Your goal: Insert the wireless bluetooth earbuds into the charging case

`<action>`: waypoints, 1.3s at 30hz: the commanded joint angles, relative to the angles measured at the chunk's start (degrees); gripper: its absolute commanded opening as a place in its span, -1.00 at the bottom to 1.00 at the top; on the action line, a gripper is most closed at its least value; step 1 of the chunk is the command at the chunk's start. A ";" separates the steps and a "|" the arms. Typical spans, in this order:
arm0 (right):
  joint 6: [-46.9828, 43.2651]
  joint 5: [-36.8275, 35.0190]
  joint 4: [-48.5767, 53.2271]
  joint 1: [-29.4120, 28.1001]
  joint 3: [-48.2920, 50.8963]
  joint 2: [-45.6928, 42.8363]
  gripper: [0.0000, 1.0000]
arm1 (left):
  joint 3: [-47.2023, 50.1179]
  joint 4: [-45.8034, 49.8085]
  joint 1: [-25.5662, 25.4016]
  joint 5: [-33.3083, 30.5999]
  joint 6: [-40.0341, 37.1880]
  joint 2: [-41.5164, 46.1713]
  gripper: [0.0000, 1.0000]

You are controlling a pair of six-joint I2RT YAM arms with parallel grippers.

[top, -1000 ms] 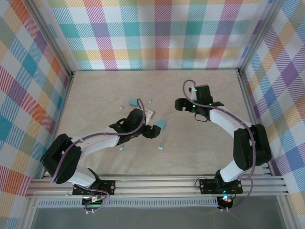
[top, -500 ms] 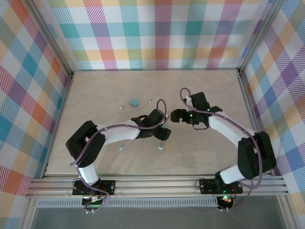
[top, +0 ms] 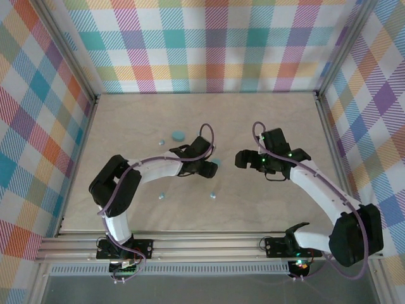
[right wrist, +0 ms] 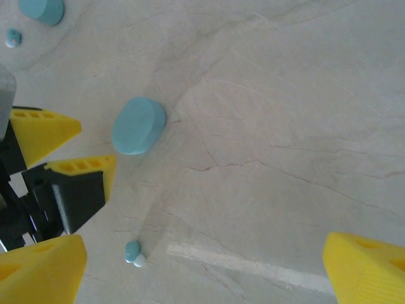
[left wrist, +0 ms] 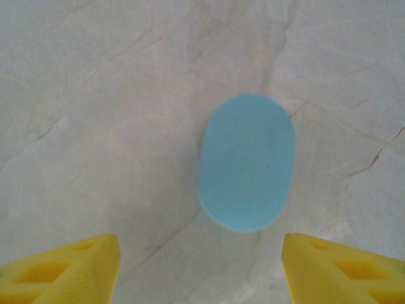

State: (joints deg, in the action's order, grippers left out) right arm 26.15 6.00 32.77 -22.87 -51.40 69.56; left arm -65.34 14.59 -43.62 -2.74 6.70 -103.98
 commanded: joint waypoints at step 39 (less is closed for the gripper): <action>1.21 11.61 -12.75 9.48 1.30 6.55 0.80 | 8.16 -14.11 0.35 10.39 -14.50 3.20 -0.22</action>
State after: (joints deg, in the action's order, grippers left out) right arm 28.25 17.04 22.33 -13.65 -50.98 76.99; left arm -58.33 3.88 -43.57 4.34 -5.63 -103.68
